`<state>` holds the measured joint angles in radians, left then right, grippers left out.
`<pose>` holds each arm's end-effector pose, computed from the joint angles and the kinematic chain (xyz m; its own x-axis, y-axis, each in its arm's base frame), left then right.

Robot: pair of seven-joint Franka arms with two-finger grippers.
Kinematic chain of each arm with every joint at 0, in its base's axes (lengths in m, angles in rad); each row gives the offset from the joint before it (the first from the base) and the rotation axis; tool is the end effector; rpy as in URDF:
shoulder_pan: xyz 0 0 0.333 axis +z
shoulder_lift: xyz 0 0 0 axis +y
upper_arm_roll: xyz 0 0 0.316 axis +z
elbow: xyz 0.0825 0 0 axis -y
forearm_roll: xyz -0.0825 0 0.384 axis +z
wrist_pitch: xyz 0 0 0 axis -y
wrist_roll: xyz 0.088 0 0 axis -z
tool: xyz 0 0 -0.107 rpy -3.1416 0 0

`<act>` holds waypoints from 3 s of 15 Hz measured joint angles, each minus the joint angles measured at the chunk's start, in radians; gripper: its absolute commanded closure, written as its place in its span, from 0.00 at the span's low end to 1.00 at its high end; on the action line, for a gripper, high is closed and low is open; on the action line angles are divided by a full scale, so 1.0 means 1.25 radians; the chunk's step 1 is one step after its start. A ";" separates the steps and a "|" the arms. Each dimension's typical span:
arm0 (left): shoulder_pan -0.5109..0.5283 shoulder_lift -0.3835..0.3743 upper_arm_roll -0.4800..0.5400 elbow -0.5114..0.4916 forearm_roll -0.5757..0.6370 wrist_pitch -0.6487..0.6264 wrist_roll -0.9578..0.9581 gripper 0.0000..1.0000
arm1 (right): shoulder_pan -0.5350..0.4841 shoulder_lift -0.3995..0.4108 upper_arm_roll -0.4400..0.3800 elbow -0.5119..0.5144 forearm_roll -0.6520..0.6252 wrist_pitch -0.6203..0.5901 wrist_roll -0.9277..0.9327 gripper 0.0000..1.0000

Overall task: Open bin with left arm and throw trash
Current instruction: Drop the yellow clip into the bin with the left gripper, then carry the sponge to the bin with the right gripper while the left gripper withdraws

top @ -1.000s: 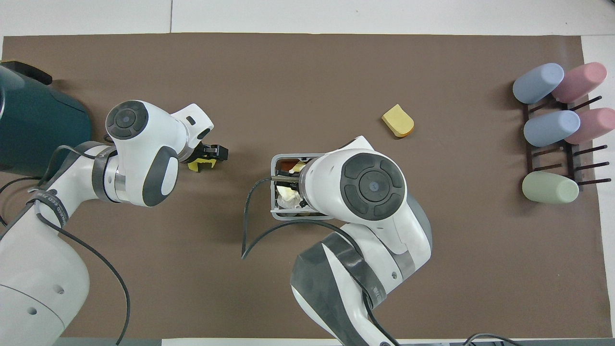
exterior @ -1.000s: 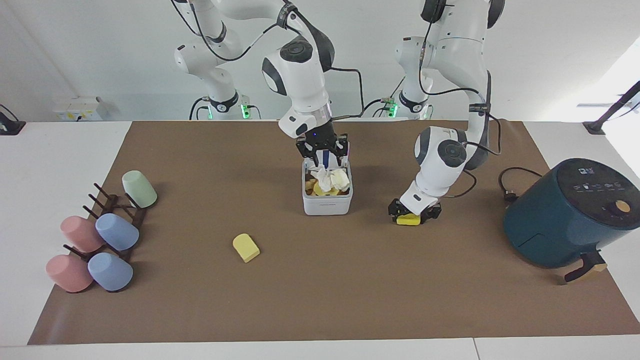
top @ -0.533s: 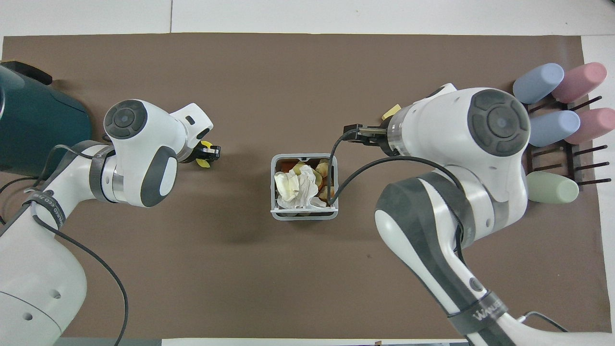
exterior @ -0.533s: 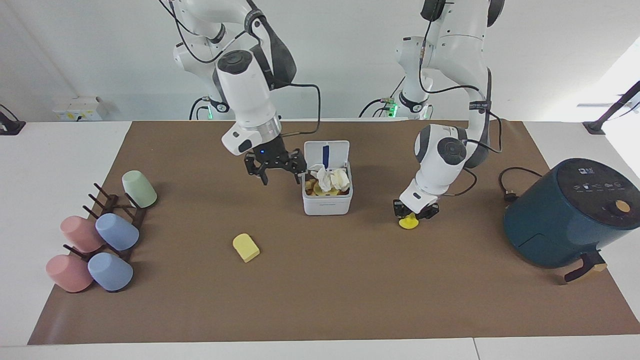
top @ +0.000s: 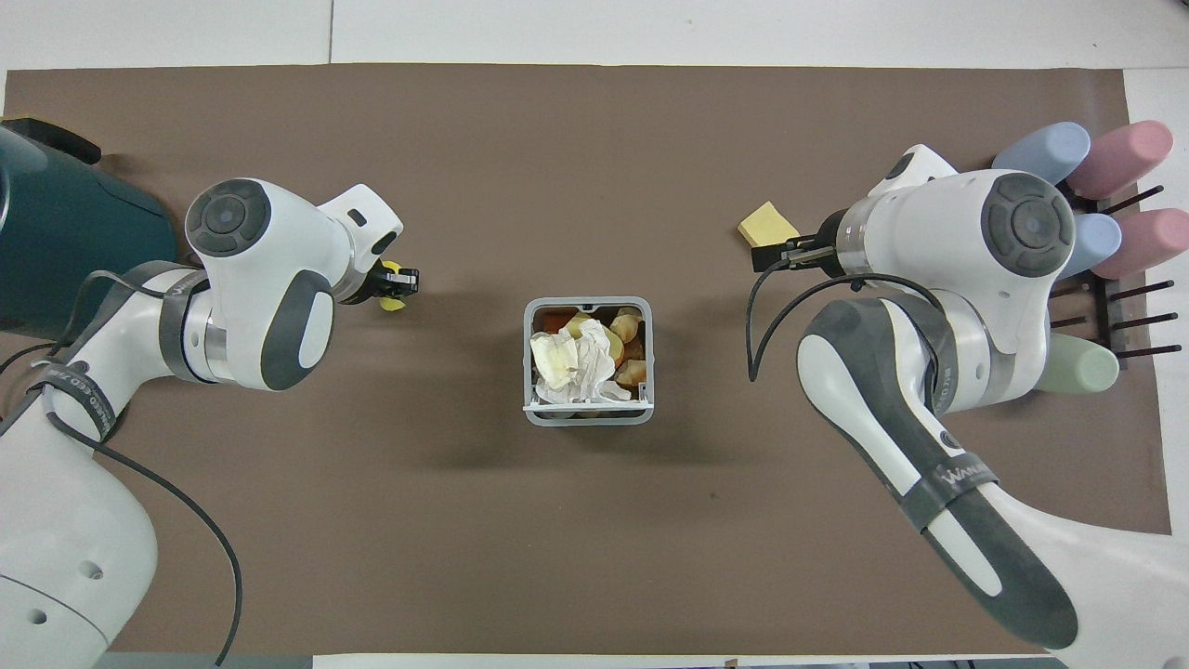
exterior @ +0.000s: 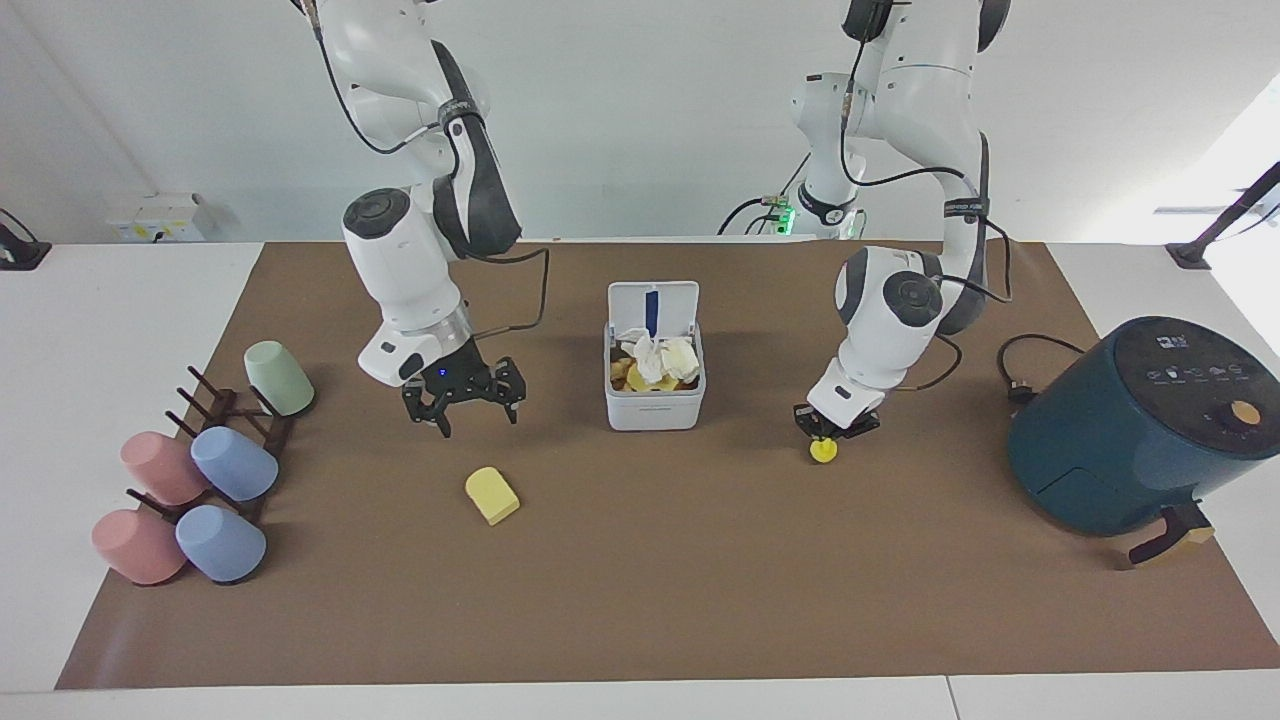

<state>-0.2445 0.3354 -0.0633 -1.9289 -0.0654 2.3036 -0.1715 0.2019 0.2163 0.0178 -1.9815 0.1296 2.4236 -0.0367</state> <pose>0.5931 -0.1880 0.3192 0.9958 -0.0885 0.0252 -0.0901 -0.9930 0.0765 0.6026 0.1347 0.3809 0.9632 0.1514 0.2223 0.1771 -0.9791 -0.1004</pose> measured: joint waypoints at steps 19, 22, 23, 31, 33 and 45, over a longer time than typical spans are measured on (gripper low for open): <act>-0.211 -0.078 -0.112 0.024 -0.125 -0.068 -0.261 1.00 | 0.000 0.173 0.005 0.033 -0.009 0.228 -0.325 1.00; -0.229 -0.075 -0.112 0.001 -0.125 -0.043 -0.261 1.00 | 0.001 0.152 0.007 0.040 -0.009 0.208 -0.253 1.00; -0.233 -0.071 -0.112 -0.004 -0.125 -0.037 -0.261 1.00 | 0.001 0.135 0.007 0.043 -0.009 0.182 -0.226 1.00; -0.240 -0.053 -0.108 0.001 -0.125 -0.023 -0.261 0.00 | 0.001 -0.103 0.005 0.066 -0.009 -0.101 0.032 1.00; -0.239 -0.057 -0.105 0.024 -0.125 -0.062 -0.261 0.00 | 0.001 -0.136 0.005 0.077 -0.009 -0.158 0.096 1.00; -0.184 -0.117 -0.090 0.119 -0.125 -0.222 -0.266 0.00 | 0.093 -0.149 0.013 0.085 -0.009 -0.219 0.429 1.00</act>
<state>-0.4749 0.1891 -0.1757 -1.7804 -0.2212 2.0256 -0.5036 0.3175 0.0297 0.0347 -1.8758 0.1178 2.1500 0.5001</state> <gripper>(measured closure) 0.000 0.952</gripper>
